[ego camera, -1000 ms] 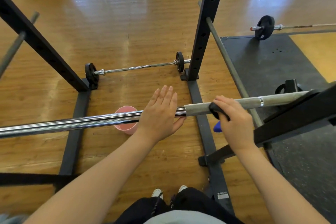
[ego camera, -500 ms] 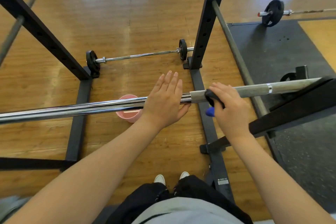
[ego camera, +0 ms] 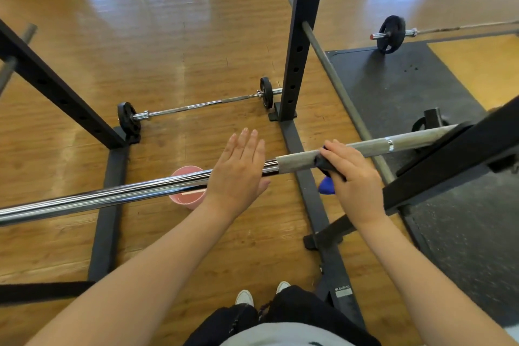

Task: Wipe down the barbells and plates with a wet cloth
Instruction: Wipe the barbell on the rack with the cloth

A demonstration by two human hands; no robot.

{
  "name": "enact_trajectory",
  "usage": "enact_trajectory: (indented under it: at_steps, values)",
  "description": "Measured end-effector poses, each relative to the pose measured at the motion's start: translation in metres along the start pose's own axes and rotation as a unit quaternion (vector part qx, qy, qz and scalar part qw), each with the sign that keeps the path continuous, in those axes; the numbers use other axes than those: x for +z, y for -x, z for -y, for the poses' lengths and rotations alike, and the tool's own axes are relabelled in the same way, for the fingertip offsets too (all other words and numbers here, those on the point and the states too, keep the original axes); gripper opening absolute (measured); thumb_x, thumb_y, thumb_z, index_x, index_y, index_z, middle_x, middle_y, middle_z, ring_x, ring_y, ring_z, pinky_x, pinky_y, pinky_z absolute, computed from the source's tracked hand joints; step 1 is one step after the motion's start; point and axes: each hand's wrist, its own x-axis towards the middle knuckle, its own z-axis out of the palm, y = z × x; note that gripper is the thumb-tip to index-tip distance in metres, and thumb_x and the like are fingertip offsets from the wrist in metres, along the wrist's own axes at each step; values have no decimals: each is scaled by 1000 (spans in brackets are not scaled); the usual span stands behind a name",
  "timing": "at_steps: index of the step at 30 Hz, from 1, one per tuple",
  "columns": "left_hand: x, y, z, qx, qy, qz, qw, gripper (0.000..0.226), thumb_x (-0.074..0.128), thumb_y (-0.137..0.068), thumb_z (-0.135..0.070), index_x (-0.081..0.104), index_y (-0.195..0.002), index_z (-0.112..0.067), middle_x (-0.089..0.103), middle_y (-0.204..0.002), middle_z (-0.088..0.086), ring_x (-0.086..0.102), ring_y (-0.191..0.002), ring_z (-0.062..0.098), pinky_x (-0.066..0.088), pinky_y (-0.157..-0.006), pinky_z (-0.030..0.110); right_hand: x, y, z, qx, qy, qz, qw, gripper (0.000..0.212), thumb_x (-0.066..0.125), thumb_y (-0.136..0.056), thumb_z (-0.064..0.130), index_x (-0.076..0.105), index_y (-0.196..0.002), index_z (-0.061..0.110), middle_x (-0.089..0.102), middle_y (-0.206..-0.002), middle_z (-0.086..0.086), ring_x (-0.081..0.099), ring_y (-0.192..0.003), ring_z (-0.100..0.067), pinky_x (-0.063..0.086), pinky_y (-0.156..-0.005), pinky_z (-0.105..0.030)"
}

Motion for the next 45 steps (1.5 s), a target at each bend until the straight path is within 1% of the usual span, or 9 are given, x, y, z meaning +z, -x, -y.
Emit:
enact_trajectory:
  at_steps: [6, 14, 20, 25, 30, 36, 39, 41, 45]
  values:
    - [-3, 0, -1, -7, -5, 15, 1000, 80, 82, -65, -43, 56, -126, 3, 54, -132, 22, 48, -127, 35, 27, -108, 45, 5, -3, 10, 69, 4, -43, 997, 39, 70, -77, -9, 64, -115, -2, 62, -122, -16, 52, -121, -26, 37, -105, -52]
    - [-9, 0, -4, -11, 27, 29, 999, 78, 90, -53, -28, 61, -117, 6, 60, -123, 24, 55, -118, 38, 35, -103, 48, 12, -6, 31, -20, -23, 83, 996, 51, 66, -75, -14, 61, -122, 2, 58, -129, -13, 49, -125, -25, 25, -109, -46]
    - [-6, -2, -5, -19, 37, 19, 999, 58, 82, -61, -1, 62, -115, 7, 61, -119, 25, 58, -115, 39, 34, -101, 48, -25, 4, -21, 105, -23, -23, 994, 45, 62, -80, -14, 60, -122, 0, 55, -130, -8, 47, -127, -24, 36, -107, -52]
    - [-9, -4, -5, -22, 32, 27, 999, 55, 79, -60, 6, 63, -113, 8, 61, -119, 27, 58, -114, 39, 40, -99, 48, -1, 2, 9, 102, -26, -5, 994, 41, 66, -83, -4, 59, -124, -1, 55, -132, -14, 41, -130, -24, 24, -112, -46]
    - [-23, -8, -3, -11, 66, 134, 989, 50, 50, -89, 4, 39, -137, -2, 26, -153, 18, 19, -144, 29, 24, -113, 37, 9, 3, 23, 74, -40, 18, 996, 43, 66, -82, -4, 57, -125, 0, 54, -132, -15, 39, -130, -24, 22, -110, -46]
    - [-33, -20, 4, -35, 150, 223, 963, 37, 47, -86, 11, 49, -119, -5, 45, -141, 10, 28, -141, 21, 45, -80, 31, -1, -9, 16, 67, -46, 60, 995, 40, 68, -82, -1, 61, -122, 1, 58, -130, -12, 48, -127, -26, 28, -111, -44]
    - [-30, -20, 6, -30, 152, 210, 965, 45, 49, -88, 7, 44, -131, -5, 34, -150, 10, 19, -144, 21, 40, -99, 33, 8, -18, 33, 59, -31, 58, 996, 41, 70, -79, -2, 63, -119, 0, 61, -125, -14, 52, -123, -29, 26, -109, -43]
    - [-26, -17, 4, -23, 133, 178, 975, 52, 46, -92, 0, 32, -142, -5, 23, -155, 12, 14, -145, 23, 23, -113, 34, 23, -19, 53, 8, -18, 67, 998, 44, 74, -73, -4, 65, -115, 1, 63, -121, -14, 57, -118, -29, 27, -107, -46]
    - [-23, -11, 1, -33, 124, 124, 984, 50, 37, -98, -8, 25, -147, -6, 22, -155, 13, 14, -145, 22, 11, -117, 31, 31, -14, 56, -90, -10, 86, 992, 47, 77, -68, -8, 67, -112, 4, 66, -117, -12, 60, -114, -25, 31, -105, -45]
